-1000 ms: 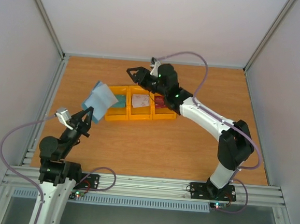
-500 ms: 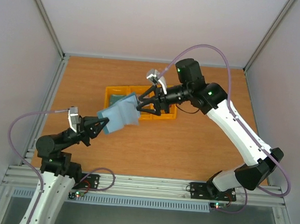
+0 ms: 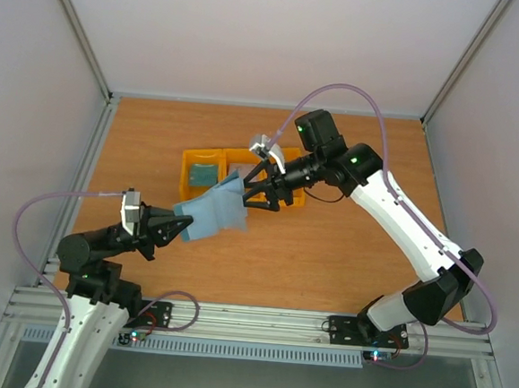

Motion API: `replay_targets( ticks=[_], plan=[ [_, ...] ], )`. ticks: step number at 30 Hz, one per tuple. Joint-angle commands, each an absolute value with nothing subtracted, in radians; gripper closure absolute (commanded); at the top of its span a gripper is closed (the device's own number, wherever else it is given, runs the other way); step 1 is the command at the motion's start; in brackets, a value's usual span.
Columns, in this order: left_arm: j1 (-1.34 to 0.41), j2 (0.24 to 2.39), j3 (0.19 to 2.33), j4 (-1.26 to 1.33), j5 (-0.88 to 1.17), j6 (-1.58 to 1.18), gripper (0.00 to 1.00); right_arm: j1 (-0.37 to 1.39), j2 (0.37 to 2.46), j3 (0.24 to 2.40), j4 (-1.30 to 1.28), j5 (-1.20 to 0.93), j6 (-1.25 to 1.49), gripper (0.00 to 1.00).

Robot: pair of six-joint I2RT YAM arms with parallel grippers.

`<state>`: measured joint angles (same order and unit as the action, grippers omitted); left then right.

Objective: Take the credit cards out of the card holder

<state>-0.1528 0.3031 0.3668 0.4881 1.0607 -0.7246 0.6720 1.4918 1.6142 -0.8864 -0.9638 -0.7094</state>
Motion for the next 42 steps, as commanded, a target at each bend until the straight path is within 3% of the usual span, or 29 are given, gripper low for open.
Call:
replay_targets(
  ticks=[1,3,6,7,20,27,34,36,38,39,40,42],
  plan=[
    [-0.158,0.308,0.406,0.531,1.068,-0.703,1.0,0.694,1.509,1.588,-0.861,-0.963,-0.717,0.32],
    [-0.158,0.304,0.41,0.53,1.07,-0.705,1.0,0.696,1.512,1.579,-0.844,-0.983,-0.705,0.3],
    [-0.158,0.295,0.414,0.53,1.072,-0.708,1.0,0.702,1.521,1.582,-0.837,-1.022,-0.706,0.03],
    [-0.158,0.293,0.412,0.53,1.07,-0.71,1.0,0.702,1.523,1.582,-0.838,-1.021,-0.714,0.02],
    [-0.161,0.296,0.413,0.536,1.077,-0.71,1.0,0.727,1.529,1.595,-0.802,-1.134,-0.748,0.02],
    [-0.167,0.285,0.422,0.539,1.09,-0.704,1.0,0.68,1.466,1.545,-0.762,-1.059,-0.758,0.02],
    [-0.17,0.282,0.417,0.559,1.061,-0.713,1.0,0.718,1.53,1.603,-0.798,-1.099,-0.734,0.04],
    [-0.17,0.281,0.419,0.555,1.059,-0.716,1.0,0.727,1.534,1.607,-0.787,-1.121,-0.719,0.07],
    [-0.17,0.282,0.412,0.54,1.026,-0.724,1.0,0.738,1.534,1.616,-0.782,-1.14,-0.707,0.18],
    [-0.17,0.283,0.407,0.521,0.991,-0.739,1.0,0.743,1.532,1.623,-0.779,-1.145,-0.698,0.29],
    [-0.17,0.283,0.401,0.486,0.94,-0.751,1.0,0.744,1.53,1.629,-0.773,-1.155,-0.682,0.49],
    [-0.169,0.289,0.39,0.396,0.831,-0.781,1.0,0.75,1.517,1.619,-0.737,-1.172,-0.622,0.72]
  ],
)
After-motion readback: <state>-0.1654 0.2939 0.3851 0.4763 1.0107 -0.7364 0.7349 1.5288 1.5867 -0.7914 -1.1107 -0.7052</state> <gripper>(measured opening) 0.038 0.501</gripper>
